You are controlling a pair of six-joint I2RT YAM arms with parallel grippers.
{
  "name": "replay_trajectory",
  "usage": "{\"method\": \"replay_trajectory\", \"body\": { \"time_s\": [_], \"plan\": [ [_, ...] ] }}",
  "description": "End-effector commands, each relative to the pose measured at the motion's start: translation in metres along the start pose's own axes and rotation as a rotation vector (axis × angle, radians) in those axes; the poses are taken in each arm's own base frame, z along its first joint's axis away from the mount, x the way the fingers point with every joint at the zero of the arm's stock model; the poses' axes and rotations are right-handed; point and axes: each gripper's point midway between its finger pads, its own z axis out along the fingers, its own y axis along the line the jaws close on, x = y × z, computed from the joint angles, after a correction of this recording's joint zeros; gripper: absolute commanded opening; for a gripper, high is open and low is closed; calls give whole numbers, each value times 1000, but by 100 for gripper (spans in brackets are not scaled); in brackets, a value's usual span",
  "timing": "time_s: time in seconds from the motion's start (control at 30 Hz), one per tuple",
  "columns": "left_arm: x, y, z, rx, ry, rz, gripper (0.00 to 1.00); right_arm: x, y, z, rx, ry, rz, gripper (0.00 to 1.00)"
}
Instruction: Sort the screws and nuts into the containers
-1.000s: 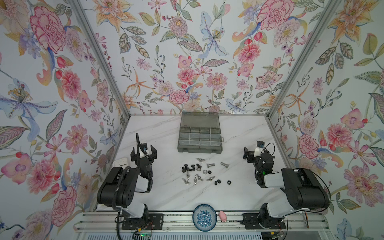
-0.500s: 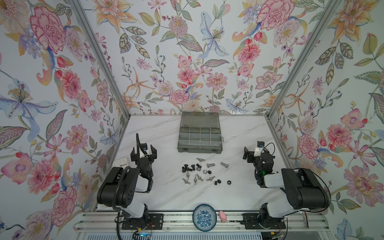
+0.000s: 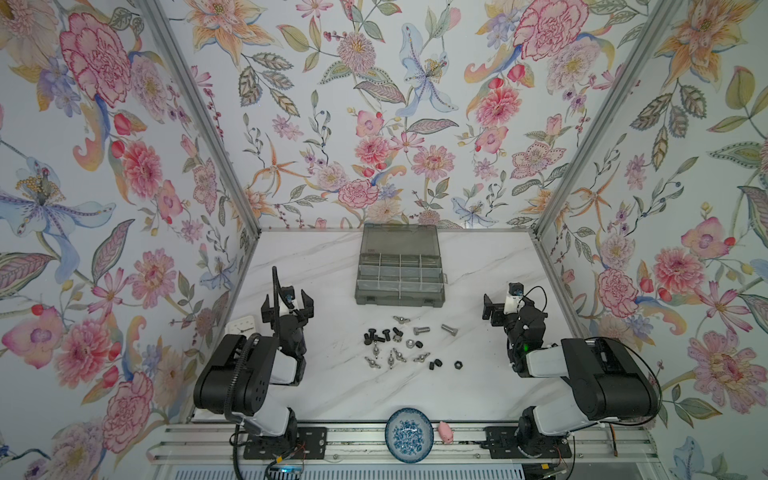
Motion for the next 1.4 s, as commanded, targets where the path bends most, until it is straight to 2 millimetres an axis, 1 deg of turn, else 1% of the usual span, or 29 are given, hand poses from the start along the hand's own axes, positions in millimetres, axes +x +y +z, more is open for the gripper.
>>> {"method": "replay_trajectory", "body": {
  "time_s": [0.0,0.07,0.13,0.27,0.33,0.43,0.6,0.73,0.87,0.9,1.07,1.2,1.37],
  "plan": [
    [-21,-1,-1,12,-43,-16,99,-15,3,-2,-18,-27,-22,99],
    [-26,-3,-1,25,-34,-5,99,-18,3,-2,-18,-15,-22,99],
    [-35,-5,1,41,-32,4,99,-24,4,-3,-19,-5,-28,99],
    [-53,-11,0,89,-33,-5,99,-37,16,-4,-69,53,-23,99],
    [-59,-19,1,137,-9,-27,99,-46,29,-7,-139,81,-6,99],
    [-59,-32,4,204,66,-68,99,-57,54,-14,-260,136,-3,99],
    [-56,-53,-1,296,165,-126,99,-68,101,-36,-473,220,-40,99],
    [-53,-65,-6,354,211,-184,99,-68,134,-51,-590,289,-94,99],
    [-47,-77,-9,407,253,-235,99,-69,158,-58,-664,324,-129,99],
    [-44,-82,-10,426,277,-253,99,-67,164,-60,-681,339,-140,99],
    [-36,-107,-18,499,338,-270,99,-58,188,-60,-737,373,-188,100],
    [-34,-124,-28,560,372,-263,99,-45,207,-59,-776,410,-217,99],
    [-32,-137,-38,609,422,-235,99,-29,230,-56,-809,448,-279,98]
  ]
}}
